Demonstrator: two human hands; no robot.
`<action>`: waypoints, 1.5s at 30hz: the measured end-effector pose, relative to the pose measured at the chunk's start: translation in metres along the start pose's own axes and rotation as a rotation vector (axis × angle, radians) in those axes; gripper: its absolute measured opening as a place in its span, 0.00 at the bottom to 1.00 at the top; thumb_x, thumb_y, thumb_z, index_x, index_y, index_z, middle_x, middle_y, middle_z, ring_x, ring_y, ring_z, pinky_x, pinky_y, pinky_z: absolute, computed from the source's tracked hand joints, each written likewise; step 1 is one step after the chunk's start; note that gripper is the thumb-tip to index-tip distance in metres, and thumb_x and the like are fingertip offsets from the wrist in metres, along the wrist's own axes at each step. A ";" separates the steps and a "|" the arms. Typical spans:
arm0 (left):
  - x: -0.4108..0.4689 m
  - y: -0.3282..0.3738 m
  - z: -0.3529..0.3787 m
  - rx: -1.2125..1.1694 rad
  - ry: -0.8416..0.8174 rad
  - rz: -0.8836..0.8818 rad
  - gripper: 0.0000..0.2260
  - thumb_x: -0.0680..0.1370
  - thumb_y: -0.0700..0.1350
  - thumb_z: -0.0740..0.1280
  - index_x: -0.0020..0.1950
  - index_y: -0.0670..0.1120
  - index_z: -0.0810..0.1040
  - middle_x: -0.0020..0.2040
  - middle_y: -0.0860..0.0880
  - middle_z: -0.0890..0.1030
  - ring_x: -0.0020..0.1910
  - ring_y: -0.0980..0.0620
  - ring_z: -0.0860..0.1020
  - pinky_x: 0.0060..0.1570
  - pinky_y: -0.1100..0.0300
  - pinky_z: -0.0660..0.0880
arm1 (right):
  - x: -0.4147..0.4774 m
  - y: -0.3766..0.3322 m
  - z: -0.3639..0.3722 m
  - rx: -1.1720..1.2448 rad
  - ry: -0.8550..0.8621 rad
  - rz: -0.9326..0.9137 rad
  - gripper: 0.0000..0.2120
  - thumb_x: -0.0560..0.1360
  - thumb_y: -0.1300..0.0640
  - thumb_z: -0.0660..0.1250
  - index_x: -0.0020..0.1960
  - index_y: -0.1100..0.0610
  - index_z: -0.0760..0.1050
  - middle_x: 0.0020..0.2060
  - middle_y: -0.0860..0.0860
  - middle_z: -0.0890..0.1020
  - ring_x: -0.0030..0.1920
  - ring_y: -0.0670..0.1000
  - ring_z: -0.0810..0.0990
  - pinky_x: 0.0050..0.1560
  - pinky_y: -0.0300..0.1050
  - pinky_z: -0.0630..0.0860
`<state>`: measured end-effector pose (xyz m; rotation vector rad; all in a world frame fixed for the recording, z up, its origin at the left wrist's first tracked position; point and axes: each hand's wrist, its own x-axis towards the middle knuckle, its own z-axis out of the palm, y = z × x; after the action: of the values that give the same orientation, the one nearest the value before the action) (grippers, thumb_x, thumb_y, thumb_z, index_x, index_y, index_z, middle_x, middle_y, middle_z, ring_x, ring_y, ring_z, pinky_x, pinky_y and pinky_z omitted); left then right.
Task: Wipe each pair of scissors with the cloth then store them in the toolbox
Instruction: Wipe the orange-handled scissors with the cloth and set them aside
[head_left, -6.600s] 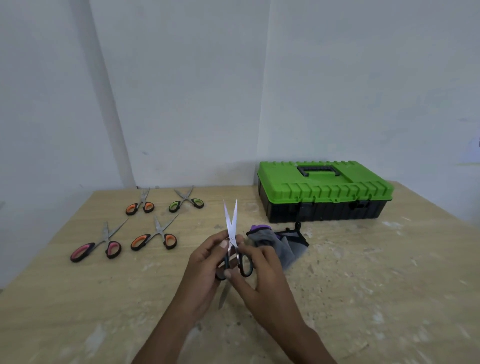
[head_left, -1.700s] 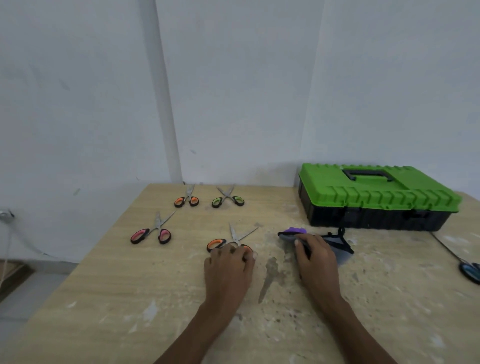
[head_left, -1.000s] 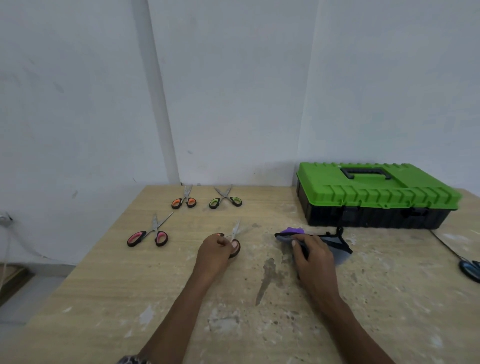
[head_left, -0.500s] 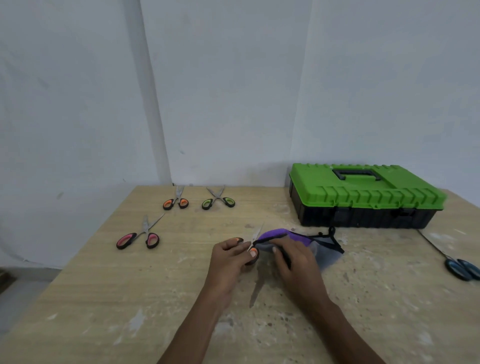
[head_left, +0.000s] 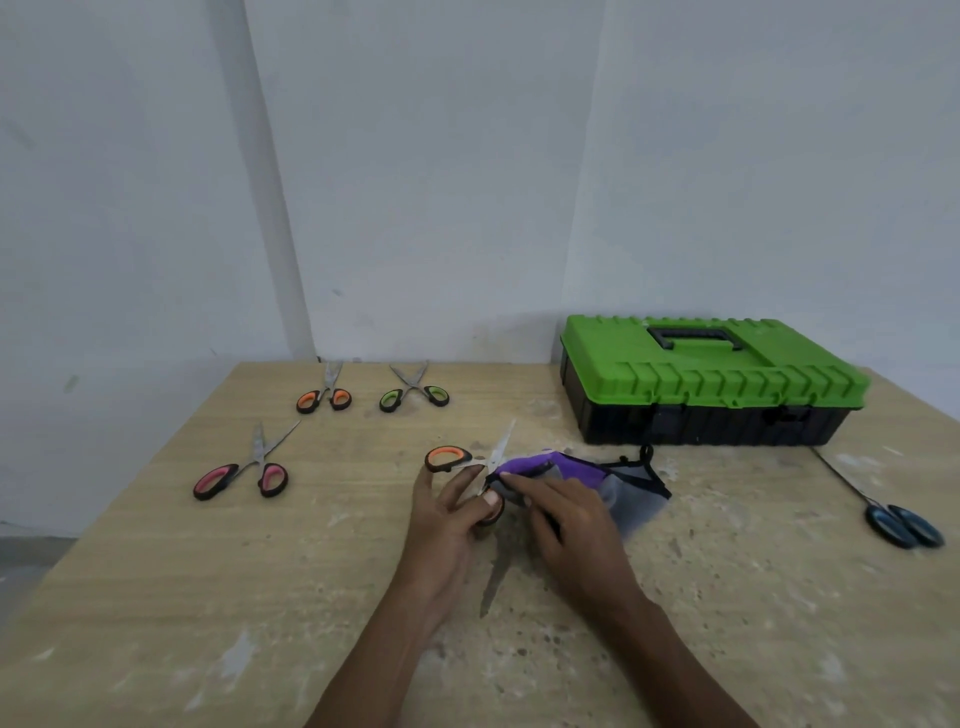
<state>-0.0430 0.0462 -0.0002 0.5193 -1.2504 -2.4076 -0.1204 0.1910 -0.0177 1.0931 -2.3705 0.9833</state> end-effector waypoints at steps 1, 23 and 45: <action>0.001 0.002 0.000 -0.018 -0.037 -0.002 0.27 0.77 0.27 0.67 0.74 0.41 0.69 0.67 0.40 0.80 0.56 0.47 0.85 0.50 0.57 0.83 | 0.000 0.000 0.000 0.003 0.000 0.005 0.20 0.78 0.60 0.64 0.68 0.47 0.77 0.53 0.44 0.83 0.50 0.43 0.75 0.51 0.41 0.71; 0.011 0.009 -0.003 -0.144 -0.006 -0.167 0.08 0.83 0.41 0.64 0.60 0.44 0.79 0.56 0.36 0.85 0.51 0.45 0.87 0.54 0.49 0.80 | 0.017 0.029 -0.030 0.499 0.476 0.593 0.07 0.82 0.63 0.63 0.55 0.57 0.79 0.47 0.52 0.83 0.47 0.44 0.81 0.44 0.35 0.74; 0.007 0.000 -0.002 0.067 0.005 -0.017 0.09 0.73 0.35 0.74 0.51 0.41 0.81 0.48 0.37 0.84 0.47 0.42 0.83 0.50 0.50 0.82 | 0.009 -0.012 0.007 -0.115 0.049 -0.039 0.16 0.78 0.54 0.68 0.65 0.48 0.79 0.57 0.43 0.80 0.52 0.48 0.79 0.44 0.45 0.78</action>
<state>-0.0483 0.0416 -0.0020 0.5574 -1.3330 -2.3840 -0.1176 0.1757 -0.0123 1.0564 -2.3262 0.8398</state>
